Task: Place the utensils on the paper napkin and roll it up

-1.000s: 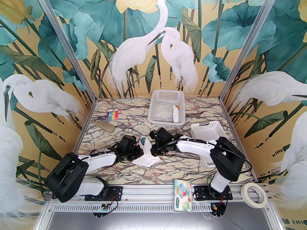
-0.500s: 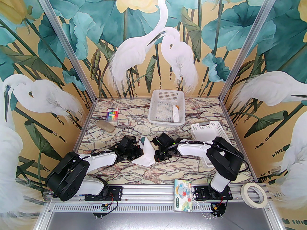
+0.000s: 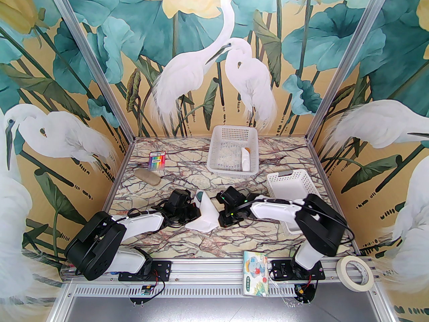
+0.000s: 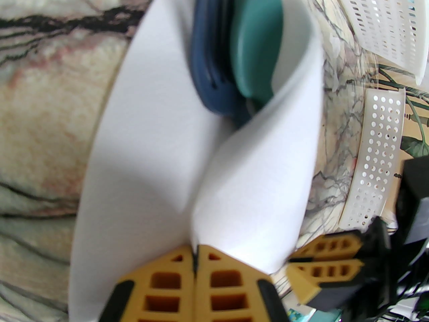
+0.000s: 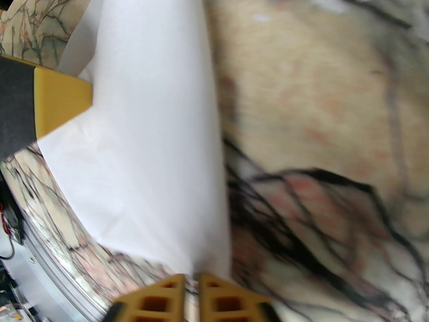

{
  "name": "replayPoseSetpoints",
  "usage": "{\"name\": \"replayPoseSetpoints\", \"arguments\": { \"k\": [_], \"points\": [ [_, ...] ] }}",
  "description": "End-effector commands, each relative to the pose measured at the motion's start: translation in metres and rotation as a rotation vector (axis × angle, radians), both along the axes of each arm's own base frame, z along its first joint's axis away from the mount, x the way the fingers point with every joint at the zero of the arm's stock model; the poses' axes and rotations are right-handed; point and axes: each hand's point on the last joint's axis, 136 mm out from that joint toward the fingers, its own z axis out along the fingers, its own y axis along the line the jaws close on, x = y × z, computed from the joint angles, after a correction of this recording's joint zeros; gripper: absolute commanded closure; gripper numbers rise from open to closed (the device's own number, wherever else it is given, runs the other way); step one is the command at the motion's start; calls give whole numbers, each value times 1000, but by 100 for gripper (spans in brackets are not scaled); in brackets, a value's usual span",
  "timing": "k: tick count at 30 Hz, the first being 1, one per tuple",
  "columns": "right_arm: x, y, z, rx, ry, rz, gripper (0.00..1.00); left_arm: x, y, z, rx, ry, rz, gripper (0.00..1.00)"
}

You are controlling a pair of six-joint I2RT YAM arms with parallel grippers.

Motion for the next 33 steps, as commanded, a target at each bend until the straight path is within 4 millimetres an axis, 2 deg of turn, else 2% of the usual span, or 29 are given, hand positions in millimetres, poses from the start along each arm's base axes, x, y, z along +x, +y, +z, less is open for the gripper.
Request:
{"name": "replayPoseSetpoints", "arguments": {
  "k": [1, 3, 6, 13, 22, 33],
  "points": [
    [28, -8, 27, -82, -135, 13, 59, 2, 2, -4, 17, -6, -2, 100],
    [40, 2, 35, -77, -175, 29, 50, 1, 2, -5, 16, -7, 2, 99],
    [54, 21, 38, -74, -227, 59, 45, 0, 3, -7, 17, -4, 4, 99],
    [69, 50, 22, -153, -329, 128, 40, -2, 2, -11, 8, 8, 4, 99],
    [74, 59, 2, -190, -347, 156, 38, -3, 3, -13, 11, 14, 7, 100],
    [75, 76, -13, -170, -327, 184, 37, -2, 3, -14, 13, 13, 9, 100]
  ]
}}
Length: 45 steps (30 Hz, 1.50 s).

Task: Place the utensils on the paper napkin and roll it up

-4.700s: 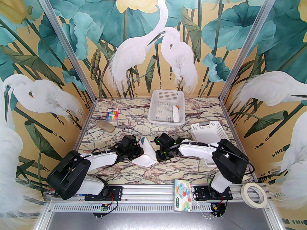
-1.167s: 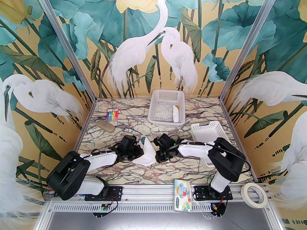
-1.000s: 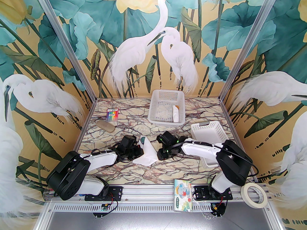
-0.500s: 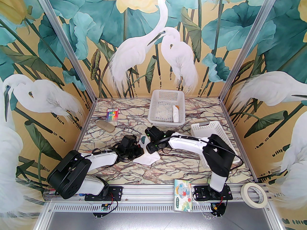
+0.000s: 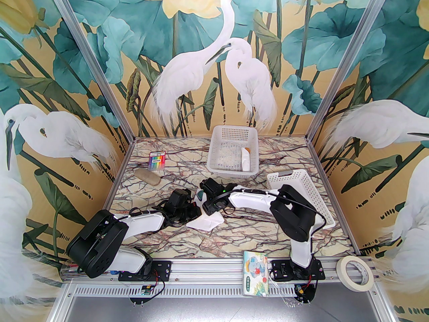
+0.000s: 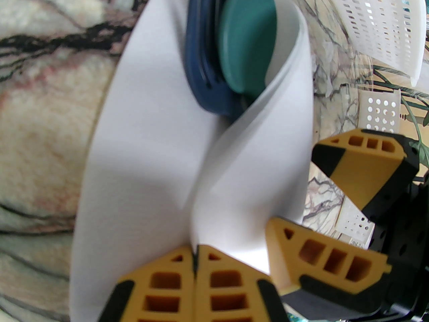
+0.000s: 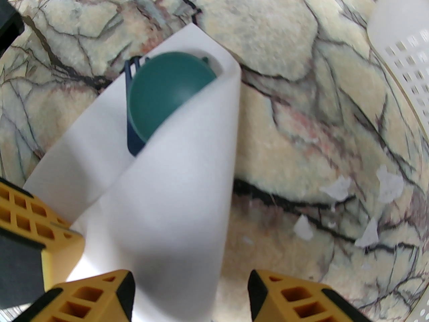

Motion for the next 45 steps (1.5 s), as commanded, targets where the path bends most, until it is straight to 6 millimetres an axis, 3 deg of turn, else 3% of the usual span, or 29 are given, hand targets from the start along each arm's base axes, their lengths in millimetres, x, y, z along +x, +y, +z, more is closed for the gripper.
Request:
{"name": "replayPoseSetpoints", "arguments": {
  "k": [1, 11, 23, 31, 33, 38, 42, 45],
  "points": [
    [2, 11, -3, 14, -7, 21, 37, -9, 8, -15, 34, 42, 8, 100],
    [9, -16, -18, -129, -61, -6, 43, -12, 14, -21, 57, 63, 33, 100],
    [23, -40, -18, -226, -120, -39, 48, -17, 18, -27, 70, 78, 41, 100],
    [24, -43, -19, -225, -115, -53, 52, -17, 19, -28, 76, 79, 44, 100],
    [23, -35, -11, -176, -98, -57, 52, -17, 19, -28, 75, 78, 44, 100],
    [25, -5, 35, 31, -70, -47, 45, -16, 18, -27, 74, 78, 43, 100],
    [24, -10, 57, 68, -68, -39, 40, -15, 17, -26, 71, 74, 40, 100],
    [15, -24, 53, 42, -54, -30, 40, -13, 16, -25, 68, 69, 41, 100]
  ]
}}
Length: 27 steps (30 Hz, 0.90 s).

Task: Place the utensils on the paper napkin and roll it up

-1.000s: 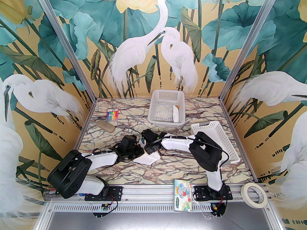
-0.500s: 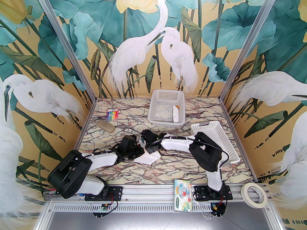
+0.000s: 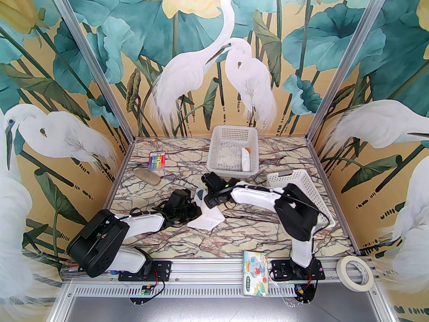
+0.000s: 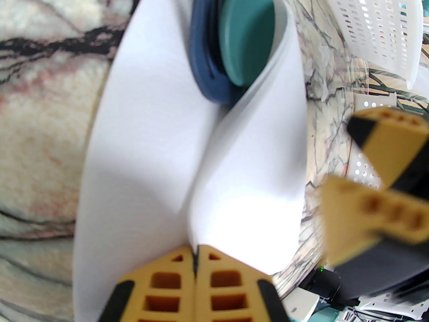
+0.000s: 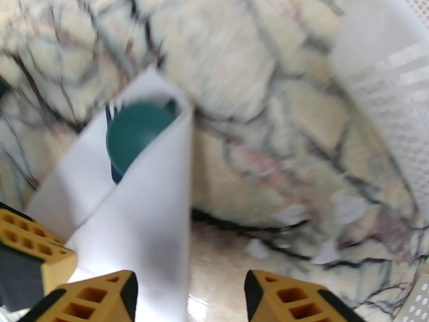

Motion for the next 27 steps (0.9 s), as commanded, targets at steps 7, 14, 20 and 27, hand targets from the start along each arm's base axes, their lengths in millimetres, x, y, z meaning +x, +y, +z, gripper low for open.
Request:
{"name": "replayPoseSetpoints", "arguments": {
  "k": [7, 14, 20, 27],
  "points": [
    [-45, -24, -20, 9, 122, 31, 43, -13, 16, -23, 87, 74, 21, 100],
    [-57, -30, -42, -13, 173, 15, 48, -11, 16, -21, 88, 70, 21, 100],
    [-71, -31, -58, -66, 195, 24, 49, -11, 16, -21, 94, 68, 21, 100],
    [-83, -39, -76, -143, 217, 29, 55, -10, 15, -20, 91, 68, 19, 100]
  ]
}}
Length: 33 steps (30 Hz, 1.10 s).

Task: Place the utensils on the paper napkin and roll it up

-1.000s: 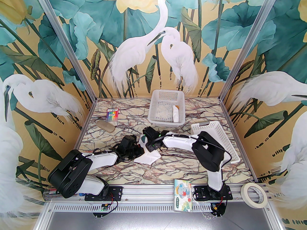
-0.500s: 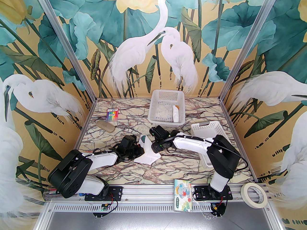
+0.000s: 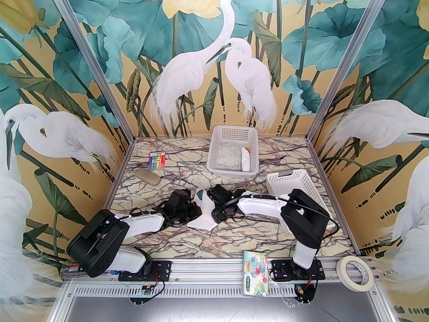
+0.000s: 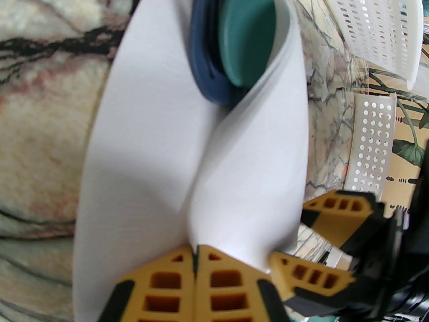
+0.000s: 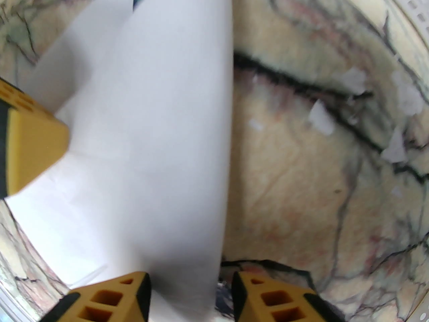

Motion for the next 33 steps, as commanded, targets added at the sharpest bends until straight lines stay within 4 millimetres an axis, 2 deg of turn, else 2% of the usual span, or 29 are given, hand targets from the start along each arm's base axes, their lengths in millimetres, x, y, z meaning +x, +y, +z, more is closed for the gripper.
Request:
{"name": "replayPoseSetpoints", "arguments": {
  "k": [1, 5, 12, 16, 22, 26, 30, 33],
  "points": [
    [-10, -14, -19, -78, 32, -14, 57, -10, 15, -19, 89, 65, 17, 100],
    [-15, -21, -26, -123, 42, -14, 61, -7, 11, -14, 70, 52, 12, 95],
    [-25, -29, -37, -158, 66, -13, 63, 1, 6, 9, 52, -2, -4, 78],
    [-29, -28, -39, -159, 75, -8, 64, 1, 11, 24, 67, -24, -6, 67],
    [-30, -25, -38, -151, 76, -4, 64, -18, 36, 31, 131, -1, 28, 52],
    [-30, -21, -37, -139, 77, -3, 64, -36, 52, 29, 170, 40, 44, 49],
    [-31, -18, -37, -133, 79, 1, 64, -50, 51, 21, 147, 92, 32, 48],
    [-32, -17, -37, -133, 77, 2, 65, -54, 47, 18, 119, 115, 28, 48]
  ]
}}
